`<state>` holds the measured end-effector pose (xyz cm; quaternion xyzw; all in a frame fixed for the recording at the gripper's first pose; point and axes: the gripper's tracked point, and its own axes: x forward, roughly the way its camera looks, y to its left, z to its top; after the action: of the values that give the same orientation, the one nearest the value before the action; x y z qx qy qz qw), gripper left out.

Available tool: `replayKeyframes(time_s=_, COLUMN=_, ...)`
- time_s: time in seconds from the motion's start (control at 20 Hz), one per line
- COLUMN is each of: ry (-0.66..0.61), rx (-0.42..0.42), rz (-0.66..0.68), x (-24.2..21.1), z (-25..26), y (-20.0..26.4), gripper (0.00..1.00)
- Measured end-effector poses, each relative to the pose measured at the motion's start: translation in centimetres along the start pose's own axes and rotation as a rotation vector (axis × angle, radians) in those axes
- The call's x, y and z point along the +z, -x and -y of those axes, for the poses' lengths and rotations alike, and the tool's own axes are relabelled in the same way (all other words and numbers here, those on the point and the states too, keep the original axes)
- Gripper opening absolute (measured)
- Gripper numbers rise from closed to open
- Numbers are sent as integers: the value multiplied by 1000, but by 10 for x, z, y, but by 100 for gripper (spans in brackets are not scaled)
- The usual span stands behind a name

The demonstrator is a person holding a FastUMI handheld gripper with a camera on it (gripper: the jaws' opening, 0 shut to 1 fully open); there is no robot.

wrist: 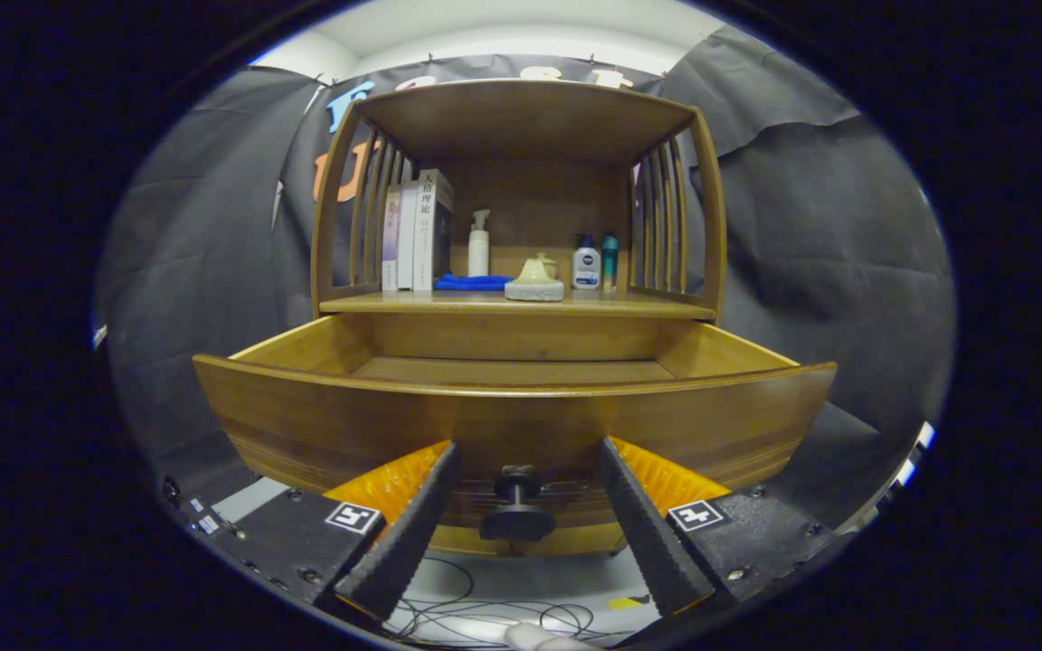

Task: Pull open the drawer, take out the items inside it, and place them on the countertop above the cabinet.

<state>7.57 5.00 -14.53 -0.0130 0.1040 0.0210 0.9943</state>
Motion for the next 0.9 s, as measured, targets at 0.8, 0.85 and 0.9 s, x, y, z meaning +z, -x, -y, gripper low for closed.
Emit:
replayKeyframes(time_s=0.8, ry=-20, rx=-27, rz=-14, x=32, z=-12, y=-92, gripper=98)
replayKeyframes(time_s=0.85, ry=-15, rx=-29, rz=-13, x=34, z=-12, y=-98, gripper=99)
replayKeyframes(time_s=0.9, ry=-14, rx=-30, rz=-10, x=35, z=-12, y=-103, gripper=99)
